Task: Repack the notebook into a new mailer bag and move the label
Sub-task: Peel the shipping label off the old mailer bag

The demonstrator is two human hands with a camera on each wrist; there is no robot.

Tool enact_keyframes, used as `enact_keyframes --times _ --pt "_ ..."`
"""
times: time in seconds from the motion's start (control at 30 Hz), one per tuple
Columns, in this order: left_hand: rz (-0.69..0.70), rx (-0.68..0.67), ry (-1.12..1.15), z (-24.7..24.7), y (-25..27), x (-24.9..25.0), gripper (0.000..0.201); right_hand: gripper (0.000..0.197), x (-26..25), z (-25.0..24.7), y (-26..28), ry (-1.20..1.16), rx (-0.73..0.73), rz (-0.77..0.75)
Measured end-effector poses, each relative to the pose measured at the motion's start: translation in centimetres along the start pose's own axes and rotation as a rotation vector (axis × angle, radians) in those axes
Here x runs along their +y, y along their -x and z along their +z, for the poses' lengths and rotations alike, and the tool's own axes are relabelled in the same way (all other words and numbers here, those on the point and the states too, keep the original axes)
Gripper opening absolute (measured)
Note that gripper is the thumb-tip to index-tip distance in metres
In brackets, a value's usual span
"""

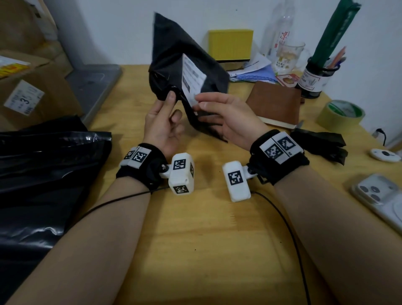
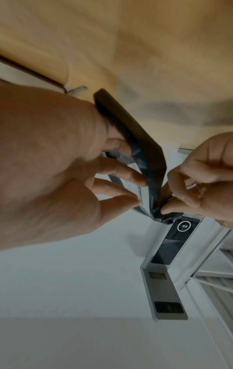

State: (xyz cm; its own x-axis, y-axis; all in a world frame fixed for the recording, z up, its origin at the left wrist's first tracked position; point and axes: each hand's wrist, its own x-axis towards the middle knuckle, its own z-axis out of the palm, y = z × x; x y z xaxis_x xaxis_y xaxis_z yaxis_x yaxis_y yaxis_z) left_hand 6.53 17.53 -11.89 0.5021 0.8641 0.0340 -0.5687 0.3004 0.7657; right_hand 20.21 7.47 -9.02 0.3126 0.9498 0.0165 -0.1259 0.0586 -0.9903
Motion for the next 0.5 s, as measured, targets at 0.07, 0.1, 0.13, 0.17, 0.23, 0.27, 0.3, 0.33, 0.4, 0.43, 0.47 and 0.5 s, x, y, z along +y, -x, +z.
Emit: enact_keyframes --times 0.07,0.1,0.13,0.17,0.23,0.27,0.3,0.33,0.4,0.43,0.47,0.5 --pt "-0.021 -0.015 0.007 0.0 0.0 -0.1 0.009 0.022 -0.1 0.0 -0.1 0.057 0.043 -0.047" --pt "-0.029 -0.018 -0.018 0.0 0.0 -0.2 0.008 0.022 -0.1 0.0 -0.2 0.098 0.068 -0.078" --pt "-0.038 -0.016 -0.058 0.0 -0.1 -0.4 0.007 0.021 -0.1 -0.1 -0.3 0.148 0.099 -0.106" --pt "-0.048 -0.011 -0.104 0.0 -0.2 -0.6 0.007 0.02 -0.1 -0.1 -0.3 0.198 0.133 -0.125" --pt "-0.076 0.001 -0.189 0.0 -0.3 -1.0 0.009 0.018 0.1 -0.3 -0.4 0.237 0.185 -0.139" --pt "-0.091 -0.001 -0.22 -0.1 -0.4 -1.1 0.01 0.016 0.2 -0.3 -0.4 0.21 0.192 -0.133" --pt "-0.103 -0.006 -0.24 -0.1 -0.4 -1.2 0.011 0.014 0.4 -0.4 -0.4 0.159 0.189 -0.114" --pt "-0.109 -0.008 -0.252 -0.2 -0.4 -1.3 0.012 0.012 0.6 -0.5 -0.3 0.095 0.18 -0.083" --pt "-0.1 -0.005 -0.274 -0.2 -0.4 -1.3 0.013 0.011 1.0 -0.7 -0.2 -0.022 0.159 -0.018" --pt "-0.088 -0.001 -0.294 -0.3 -0.5 -1.4 0.014 0.013 1.2 -0.8 -0.2 -0.058 0.152 0.006" --pt "-0.075 0.004 -0.313 -0.3 -0.5 -1.4 0.013 0.014 1.4 -0.9 -0.2 -0.08 0.147 0.024" --pt "-0.062 0.01 -0.327 -0.3 -0.6 -1.5 0.012 0.014 1.6 -0.9 -0.2 -0.093 0.145 0.041"
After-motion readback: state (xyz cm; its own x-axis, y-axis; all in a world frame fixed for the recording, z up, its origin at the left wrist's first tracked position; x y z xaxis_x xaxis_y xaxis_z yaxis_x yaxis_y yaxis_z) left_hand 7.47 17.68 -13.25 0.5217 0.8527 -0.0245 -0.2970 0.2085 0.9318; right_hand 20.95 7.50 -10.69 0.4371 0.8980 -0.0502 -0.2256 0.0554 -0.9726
